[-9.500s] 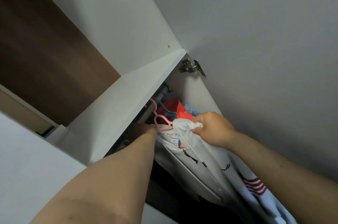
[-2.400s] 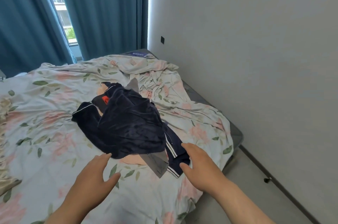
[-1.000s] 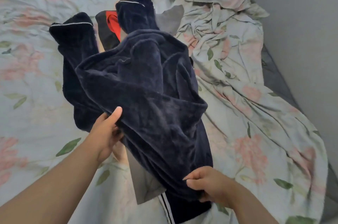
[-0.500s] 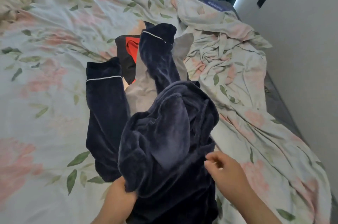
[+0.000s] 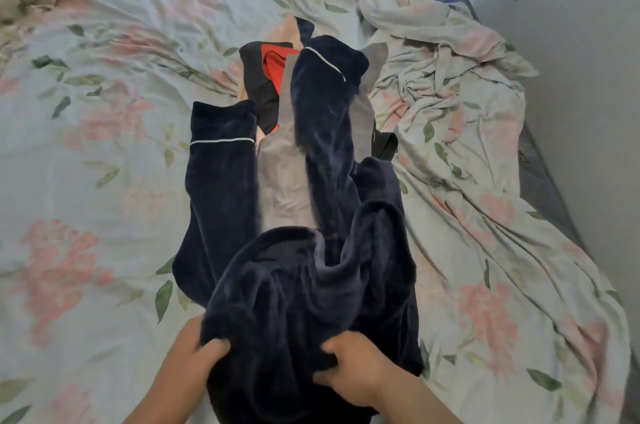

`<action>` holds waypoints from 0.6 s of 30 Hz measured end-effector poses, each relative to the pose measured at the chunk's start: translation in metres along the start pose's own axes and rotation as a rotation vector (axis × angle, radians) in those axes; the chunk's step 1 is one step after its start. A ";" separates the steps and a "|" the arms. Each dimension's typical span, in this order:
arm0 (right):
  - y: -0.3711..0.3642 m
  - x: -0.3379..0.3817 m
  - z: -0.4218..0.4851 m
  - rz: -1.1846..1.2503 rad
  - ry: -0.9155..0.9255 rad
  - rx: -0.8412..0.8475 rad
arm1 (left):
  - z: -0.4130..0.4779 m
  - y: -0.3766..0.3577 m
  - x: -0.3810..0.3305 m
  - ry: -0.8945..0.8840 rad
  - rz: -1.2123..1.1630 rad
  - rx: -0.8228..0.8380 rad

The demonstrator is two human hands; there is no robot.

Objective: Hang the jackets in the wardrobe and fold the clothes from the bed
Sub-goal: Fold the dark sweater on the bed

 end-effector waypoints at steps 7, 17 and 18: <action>-0.047 -0.010 -0.073 0.351 -0.045 0.055 | -0.003 -0.031 -0.007 -0.276 0.367 0.090; 0.055 0.079 -0.038 0.285 0.064 -0.304 | -0.036 -0.093 0.055 -0.359 1.017 0.610; 0.043 0.080 -0.024 0.223 -0.017 -0.244 | -0.043 -0.098 0.069 -0.358 0.994 0.676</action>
Point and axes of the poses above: each hand's wrist, its own z-axis towards the middle knuckle, its own y-axis out of the back of the hand, x = y × z, the point moved 3 cm from there along z, towards the middle knuckle, and after that the axes turned 8 degrees about -z, right-handed, at the moved point
